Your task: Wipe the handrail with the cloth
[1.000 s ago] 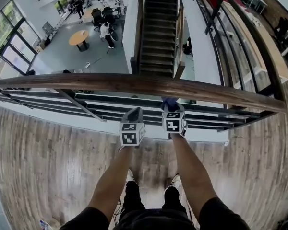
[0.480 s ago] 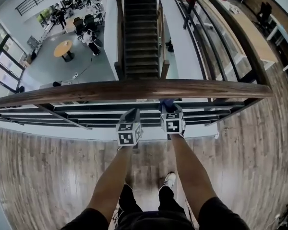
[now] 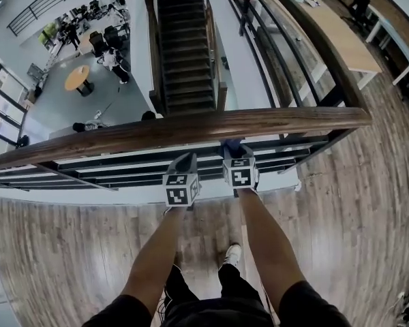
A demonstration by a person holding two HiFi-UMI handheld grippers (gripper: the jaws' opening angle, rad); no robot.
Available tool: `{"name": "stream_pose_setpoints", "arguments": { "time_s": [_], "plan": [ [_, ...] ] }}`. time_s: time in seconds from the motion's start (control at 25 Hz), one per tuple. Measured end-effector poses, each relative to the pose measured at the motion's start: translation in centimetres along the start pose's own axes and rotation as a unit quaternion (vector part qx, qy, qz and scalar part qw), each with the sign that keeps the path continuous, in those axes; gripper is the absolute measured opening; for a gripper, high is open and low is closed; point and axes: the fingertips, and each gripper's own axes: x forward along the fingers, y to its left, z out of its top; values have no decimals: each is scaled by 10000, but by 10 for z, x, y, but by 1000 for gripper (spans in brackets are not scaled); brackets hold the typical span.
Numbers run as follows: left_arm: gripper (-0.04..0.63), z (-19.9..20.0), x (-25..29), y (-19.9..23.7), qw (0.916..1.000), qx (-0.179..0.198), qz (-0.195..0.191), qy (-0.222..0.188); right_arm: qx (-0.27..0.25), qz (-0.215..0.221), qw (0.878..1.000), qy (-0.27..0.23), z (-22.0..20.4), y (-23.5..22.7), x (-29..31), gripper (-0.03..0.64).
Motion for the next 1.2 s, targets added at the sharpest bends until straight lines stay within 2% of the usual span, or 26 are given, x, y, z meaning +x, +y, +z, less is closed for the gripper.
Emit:
{"name": "stream_pose_setpoints", "arguments": {
  "time_s": [0.36, 0.52, 0.64, 0.72, 0.96, 1.2],
  "plan": [
    [2, 1, 53, -119, 9991, 228, -352, 102, 204, -428, 9989, 33, -26, -150, -29, 89],
    [2, 1, 70, -160, 9983, 329, -455, 133, 184, -561, 9982, 67, -36, -201, -42, 90],
    [2, -2, 78, -183, 9986, 187, -467, 130, -91, -611, 9981, 86, -39, -228, -48, 89],
    [3, -3, 84, -198, 9986, 82, -507, 136, -44, -676, 9977, 78, -43, -249, -53, 89],
    [2, 3, 99, -240, 9969, 285, -709, 206, 39, -997, 9950, 101, -56, -316, -70, 89],
    [3, 12, 115, -263, 9956, 372, -854, 104, 68, -1243, 9921, 143, -58, -363, -79, 91]
  ]
}}
